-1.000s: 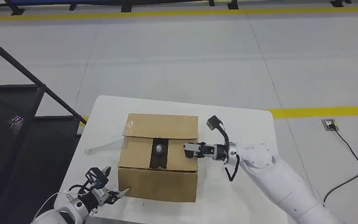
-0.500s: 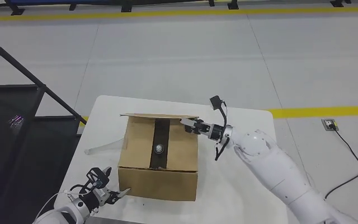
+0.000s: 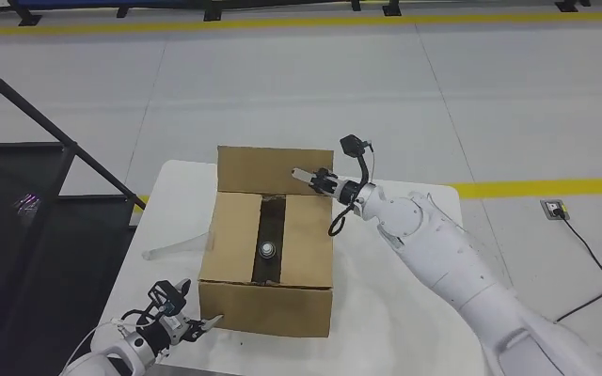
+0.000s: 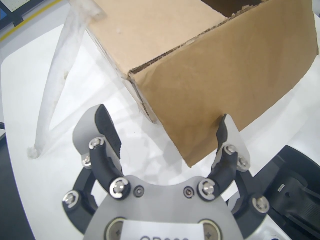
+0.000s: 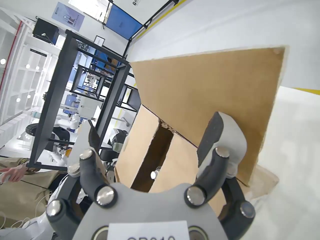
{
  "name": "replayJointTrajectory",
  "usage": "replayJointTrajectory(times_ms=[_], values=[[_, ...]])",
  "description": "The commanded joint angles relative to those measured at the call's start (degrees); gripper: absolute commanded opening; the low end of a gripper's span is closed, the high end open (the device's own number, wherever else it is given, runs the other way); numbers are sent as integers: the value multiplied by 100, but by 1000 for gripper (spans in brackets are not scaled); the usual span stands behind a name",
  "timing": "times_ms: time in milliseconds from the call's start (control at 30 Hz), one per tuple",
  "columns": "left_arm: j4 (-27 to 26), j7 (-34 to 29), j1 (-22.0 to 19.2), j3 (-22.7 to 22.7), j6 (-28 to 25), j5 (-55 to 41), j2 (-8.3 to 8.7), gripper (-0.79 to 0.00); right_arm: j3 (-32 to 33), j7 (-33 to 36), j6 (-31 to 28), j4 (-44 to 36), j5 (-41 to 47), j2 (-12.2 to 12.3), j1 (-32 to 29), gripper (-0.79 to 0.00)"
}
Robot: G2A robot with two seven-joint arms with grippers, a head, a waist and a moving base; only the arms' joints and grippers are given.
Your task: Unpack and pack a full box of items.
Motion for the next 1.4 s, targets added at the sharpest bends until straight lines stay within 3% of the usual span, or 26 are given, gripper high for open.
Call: replayJointTrajectory(times_ms=[0,300,467,633,733,1000,1133,1367], values=[[-7,12,12,2,27,-16,3,0,-84,61,27,338,31,-142,105,0],[-8,25,8,66,93,-44,19,0,-180,-22,-401,1304,58,-590,315,0],[-104,218,80,-58,252,-285,21,0,22,366,-1442,1248,398,-637,254,0],[-255,388,244,-365,317,-628,36,0,148,982,-1817,756,532,-611,142,0],[-256,399,302,-553,589,-886,31,0,181,1579,-1631,397,752,-595,19,0],[108,-45,8,-612,1690,-1421,-20,0,181,1579,-1631,397,752,-595,19,0],[170,3,-106,-499,1794,-1491,-39,0,71,1805,-1146,151,594,-630,-174,0],[-170,339,133,-487,1814,-1335,-54,0,-134,2045,-556,350,736,-915,-169,0]])
